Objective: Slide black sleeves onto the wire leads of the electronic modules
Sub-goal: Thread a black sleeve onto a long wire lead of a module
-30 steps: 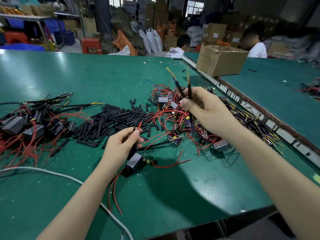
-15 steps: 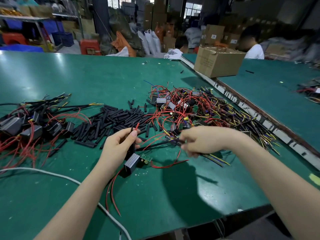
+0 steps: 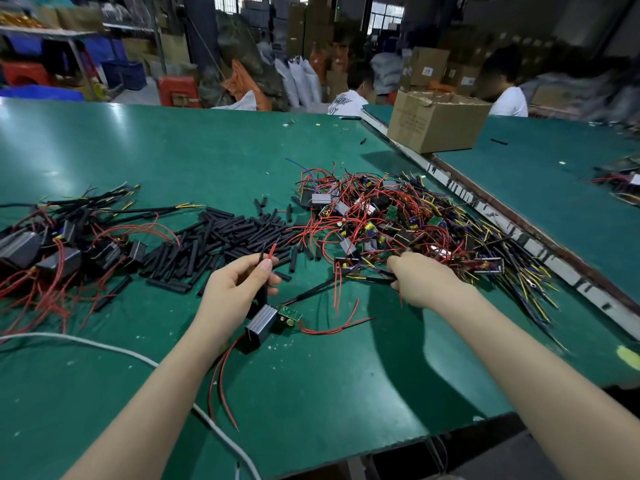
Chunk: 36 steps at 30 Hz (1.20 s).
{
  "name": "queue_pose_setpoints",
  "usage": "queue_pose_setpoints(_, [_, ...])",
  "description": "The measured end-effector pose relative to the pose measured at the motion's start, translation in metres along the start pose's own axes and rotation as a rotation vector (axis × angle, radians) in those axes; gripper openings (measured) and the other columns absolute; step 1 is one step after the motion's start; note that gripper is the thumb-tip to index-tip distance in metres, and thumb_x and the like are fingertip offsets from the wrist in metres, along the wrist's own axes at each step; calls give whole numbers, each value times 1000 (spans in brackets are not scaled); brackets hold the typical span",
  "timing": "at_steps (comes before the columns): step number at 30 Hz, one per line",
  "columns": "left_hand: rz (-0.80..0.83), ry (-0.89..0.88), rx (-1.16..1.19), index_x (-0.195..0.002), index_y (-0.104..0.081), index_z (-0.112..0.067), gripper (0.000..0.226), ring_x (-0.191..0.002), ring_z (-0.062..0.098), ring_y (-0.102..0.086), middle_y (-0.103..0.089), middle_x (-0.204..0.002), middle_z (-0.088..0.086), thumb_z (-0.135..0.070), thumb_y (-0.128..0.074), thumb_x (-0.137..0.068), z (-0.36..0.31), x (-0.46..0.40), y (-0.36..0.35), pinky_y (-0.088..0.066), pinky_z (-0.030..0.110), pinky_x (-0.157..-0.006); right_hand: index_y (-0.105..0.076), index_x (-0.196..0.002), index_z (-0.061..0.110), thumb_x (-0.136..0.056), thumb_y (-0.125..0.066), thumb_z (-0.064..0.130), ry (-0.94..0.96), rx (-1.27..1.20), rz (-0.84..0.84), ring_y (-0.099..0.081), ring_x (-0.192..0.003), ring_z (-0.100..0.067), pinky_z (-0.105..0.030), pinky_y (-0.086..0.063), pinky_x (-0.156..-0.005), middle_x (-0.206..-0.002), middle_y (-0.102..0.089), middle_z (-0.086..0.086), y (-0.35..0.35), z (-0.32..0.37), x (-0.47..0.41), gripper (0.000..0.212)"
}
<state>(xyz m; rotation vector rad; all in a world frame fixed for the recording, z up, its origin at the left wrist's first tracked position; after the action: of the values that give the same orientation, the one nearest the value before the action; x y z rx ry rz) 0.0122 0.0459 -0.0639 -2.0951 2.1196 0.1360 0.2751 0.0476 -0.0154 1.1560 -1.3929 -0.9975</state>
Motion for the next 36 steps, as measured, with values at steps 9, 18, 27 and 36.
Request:
queue_pose_setpoints(9, [5,10,-12,-92,-70,-23,13,-67,10,-66,-71,-73,-3,-22,-57,-93,0,0,-1,-54,17,-70,-63,-111,26,-91,-56,25,242,-47,-19,-58,-105,-25,-39,-51,-87,-107,-62,-1,29,35,26,21])
queue_pose_setpoints(18, [-6,61,87,-87,-71,-16,19,-66,11,-66,-70,-69,0,-18,-54,-95,-8,3,-1,-52,16,-63,-56,-122,18,-95,-54,33,379,26,-91,-48,-116,-28,-40,-48,-85,-117,-50,-7,15,83,-5,31])
queue_pose_setpoints(27, [-30,53,80,-76,-69,-14,19,-64,6,-62,-67,-65,-4,-25,-61,-90,-11,2,-1,-49,13,-65,-58,-94,25,-87,-65,30,323,-346,-258,-61,-96,-21,-37,-49,-83,-97,-69,3,51,62,5,11])
queue_pose_setpoints(36, [6,27,-23,-80,-72,-17,6,-54,1,-45,-52,-55,-13,-22,-70,-84,-9,0,0,-37,8,-54,-66,-97,25,-87,-62,22,367,-251,-653,-50,-103,-22,-31,-27,-78,-99,-64,9,46,66,30,11])
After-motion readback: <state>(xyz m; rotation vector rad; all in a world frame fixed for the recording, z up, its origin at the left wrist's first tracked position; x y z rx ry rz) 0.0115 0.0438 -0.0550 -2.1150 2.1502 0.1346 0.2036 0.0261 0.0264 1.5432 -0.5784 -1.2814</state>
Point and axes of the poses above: each hand's wrist, its own x-axis away from the middle knuckle, its own y-axis out of the back of the hand, z = x × y, the point moved 3 cm from there along -x, towards the middle knuckle
